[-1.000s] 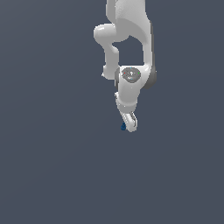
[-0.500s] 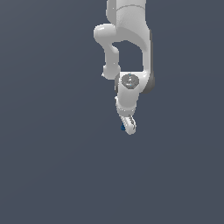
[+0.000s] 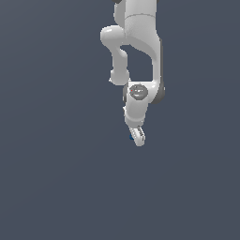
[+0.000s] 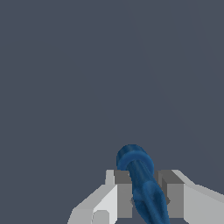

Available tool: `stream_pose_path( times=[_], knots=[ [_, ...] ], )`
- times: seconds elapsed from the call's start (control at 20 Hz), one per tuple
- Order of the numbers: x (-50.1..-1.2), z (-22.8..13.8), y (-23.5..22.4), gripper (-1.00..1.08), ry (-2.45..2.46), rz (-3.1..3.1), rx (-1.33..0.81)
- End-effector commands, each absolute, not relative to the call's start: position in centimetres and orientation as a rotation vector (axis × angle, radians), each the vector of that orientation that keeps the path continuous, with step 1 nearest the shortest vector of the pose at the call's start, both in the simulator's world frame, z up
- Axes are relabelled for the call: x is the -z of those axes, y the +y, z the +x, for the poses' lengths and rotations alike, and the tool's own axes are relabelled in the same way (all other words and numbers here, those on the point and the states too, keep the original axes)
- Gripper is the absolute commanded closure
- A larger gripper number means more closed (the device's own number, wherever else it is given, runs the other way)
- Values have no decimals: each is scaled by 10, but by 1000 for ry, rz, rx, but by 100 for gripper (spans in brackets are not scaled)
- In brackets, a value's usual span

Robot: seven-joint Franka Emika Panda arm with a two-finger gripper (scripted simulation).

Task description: Pick up the object and move it to a goal position.

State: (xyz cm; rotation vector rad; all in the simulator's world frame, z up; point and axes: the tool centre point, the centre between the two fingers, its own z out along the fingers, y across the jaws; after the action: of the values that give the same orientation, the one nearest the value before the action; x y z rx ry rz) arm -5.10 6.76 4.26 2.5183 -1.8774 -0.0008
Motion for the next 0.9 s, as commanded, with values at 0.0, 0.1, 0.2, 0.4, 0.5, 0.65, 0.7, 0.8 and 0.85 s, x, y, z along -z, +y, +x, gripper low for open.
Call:
stream_pose_path(
  times=[0.0,0.1,0.2,0.4,0.5,0.65,0.7,0.8,0.85],
  knots=[
    [-42,-51,68,108,-1878,2519,0],
    [-42,-51,68,108,-1878,2519,0],
    [-42,-51,68,108,-1878,2519,0],
    [-43,-50,68,108,-1878,2519,0],
    [-44,-49,66,108,-1878,2519,0],
    [-48,-43,62,108,-1878,2519,0],
    [-49,-40,60,108,-1878,2519,0],
    [-54,-33,56,108,-1877,2519,-1],
    [-56,-29,53,108,-1877,2519,-1]
  ],
)
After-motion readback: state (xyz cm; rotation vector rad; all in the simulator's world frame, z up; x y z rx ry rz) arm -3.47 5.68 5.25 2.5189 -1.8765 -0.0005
